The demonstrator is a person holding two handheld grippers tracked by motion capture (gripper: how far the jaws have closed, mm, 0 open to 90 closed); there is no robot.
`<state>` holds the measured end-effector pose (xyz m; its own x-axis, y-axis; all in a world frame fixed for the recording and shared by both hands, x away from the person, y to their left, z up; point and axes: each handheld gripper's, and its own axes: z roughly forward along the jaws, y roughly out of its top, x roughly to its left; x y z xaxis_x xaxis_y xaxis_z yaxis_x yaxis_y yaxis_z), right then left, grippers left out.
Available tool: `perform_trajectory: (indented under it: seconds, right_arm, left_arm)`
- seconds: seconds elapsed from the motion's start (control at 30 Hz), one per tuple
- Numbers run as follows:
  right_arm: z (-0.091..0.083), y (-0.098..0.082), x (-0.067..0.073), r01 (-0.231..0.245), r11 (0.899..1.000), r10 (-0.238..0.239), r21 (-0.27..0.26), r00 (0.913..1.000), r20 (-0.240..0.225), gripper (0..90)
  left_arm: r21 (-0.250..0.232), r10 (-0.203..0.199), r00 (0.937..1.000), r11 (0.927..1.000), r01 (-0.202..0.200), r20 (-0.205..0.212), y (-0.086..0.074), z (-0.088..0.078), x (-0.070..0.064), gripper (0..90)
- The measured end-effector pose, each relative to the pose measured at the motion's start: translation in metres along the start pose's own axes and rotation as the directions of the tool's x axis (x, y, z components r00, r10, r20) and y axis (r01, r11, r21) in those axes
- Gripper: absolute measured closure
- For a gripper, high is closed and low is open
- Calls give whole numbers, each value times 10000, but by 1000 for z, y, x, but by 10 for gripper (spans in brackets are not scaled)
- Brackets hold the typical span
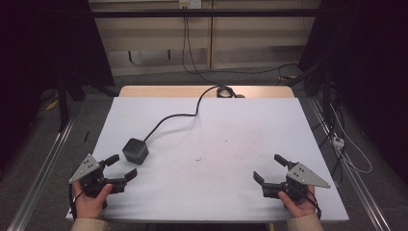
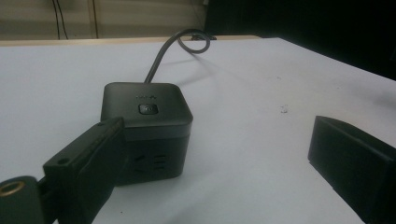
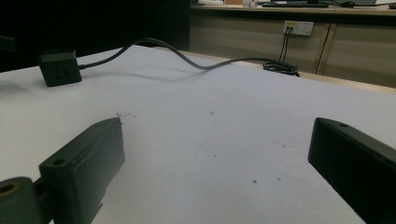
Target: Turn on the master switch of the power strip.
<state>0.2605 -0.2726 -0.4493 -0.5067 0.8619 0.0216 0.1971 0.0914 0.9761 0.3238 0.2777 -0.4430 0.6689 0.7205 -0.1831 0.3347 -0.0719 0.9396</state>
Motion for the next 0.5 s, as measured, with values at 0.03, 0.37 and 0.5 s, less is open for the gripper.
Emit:
perform_trajectory:
  seconds: [0.03, 0.37, 0.5]
  right_arm:
    - [0, 0, 0, 2, 10000, -2, 13, 10000, 5, 33]
    - [0, 0, 0, 6, 10000, -6, 41, 10000, 30, 32]
    - [1, -1, 0, 21, 10000, -21, 61, 10000, 21, 32]
  left_arm:
    - [-16, 3, 10000, 10000, -3, 7, 0, 0, 0, 47]
    - [-79, 65, 10000, 9999, -65, -61, 0, -4, 1, 48]
    - [-55, 77, 9999, 10000, -77, -78, 0, -3, 0, 50]
